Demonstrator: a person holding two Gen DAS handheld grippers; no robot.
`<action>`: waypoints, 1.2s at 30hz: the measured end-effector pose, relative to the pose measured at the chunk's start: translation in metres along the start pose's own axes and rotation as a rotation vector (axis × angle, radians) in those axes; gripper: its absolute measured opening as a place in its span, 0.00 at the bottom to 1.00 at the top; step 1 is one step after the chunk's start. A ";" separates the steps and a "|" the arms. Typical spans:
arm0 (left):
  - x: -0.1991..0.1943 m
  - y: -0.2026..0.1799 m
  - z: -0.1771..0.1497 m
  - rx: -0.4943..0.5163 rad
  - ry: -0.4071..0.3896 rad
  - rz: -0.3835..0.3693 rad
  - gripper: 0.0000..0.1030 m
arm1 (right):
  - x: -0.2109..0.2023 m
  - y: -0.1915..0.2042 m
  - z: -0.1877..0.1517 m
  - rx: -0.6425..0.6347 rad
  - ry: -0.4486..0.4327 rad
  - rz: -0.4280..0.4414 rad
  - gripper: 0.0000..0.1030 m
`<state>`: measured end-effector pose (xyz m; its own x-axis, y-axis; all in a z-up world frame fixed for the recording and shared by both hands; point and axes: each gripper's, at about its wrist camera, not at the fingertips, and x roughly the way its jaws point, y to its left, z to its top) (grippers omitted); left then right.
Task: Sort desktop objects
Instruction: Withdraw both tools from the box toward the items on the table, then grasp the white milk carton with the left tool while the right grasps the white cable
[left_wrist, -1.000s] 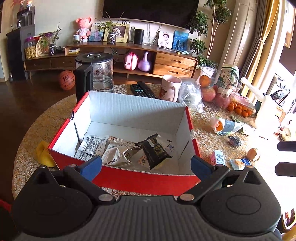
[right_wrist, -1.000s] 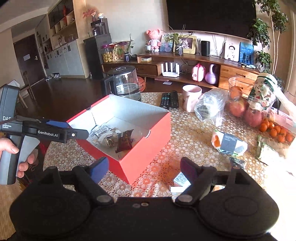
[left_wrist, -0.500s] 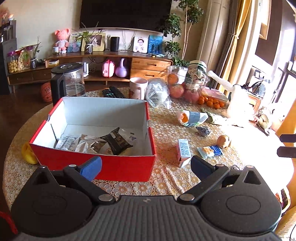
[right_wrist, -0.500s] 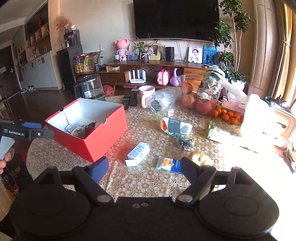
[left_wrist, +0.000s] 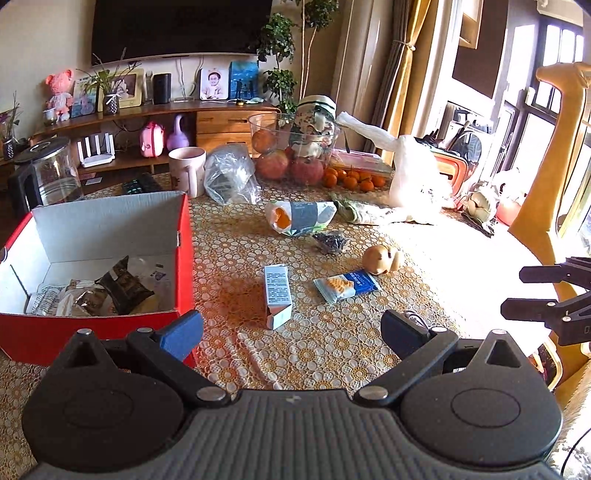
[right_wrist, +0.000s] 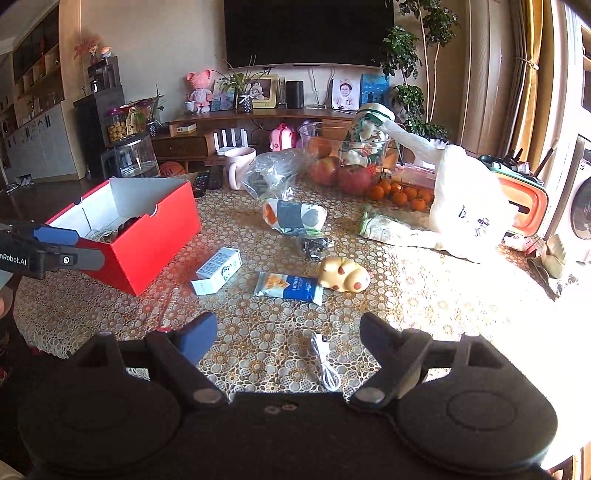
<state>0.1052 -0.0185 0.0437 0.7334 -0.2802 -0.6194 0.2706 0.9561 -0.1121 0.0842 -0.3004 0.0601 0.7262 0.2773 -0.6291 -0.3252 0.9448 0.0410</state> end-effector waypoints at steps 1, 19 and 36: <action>0.005 -0.005 -0.001 0.015 -0.002 0.000 1.00 | 0.003 -0.002 -0.003 0.001 0.000 -0.010 0.82; 0.100 -0.038 -0.008 0.140 0.007 0.016 1.00 | 0.077 -0.022 -0.037 0.030 0.085 -0.047 0.82; 0.167 -0.017 -0.013 0.098 0.054 0.056 0.99 | 0.125 -0.025 -0.044 0.024 0.151 -0.037 0.79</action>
<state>0.2153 -0.0800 -0.0678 0.7153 -0.2195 -0.6634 0.2923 0.9563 -0.0013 0.1562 -0.2976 -0.0539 0.6372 0.2143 -0.7403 -0.2837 0.9583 0.0332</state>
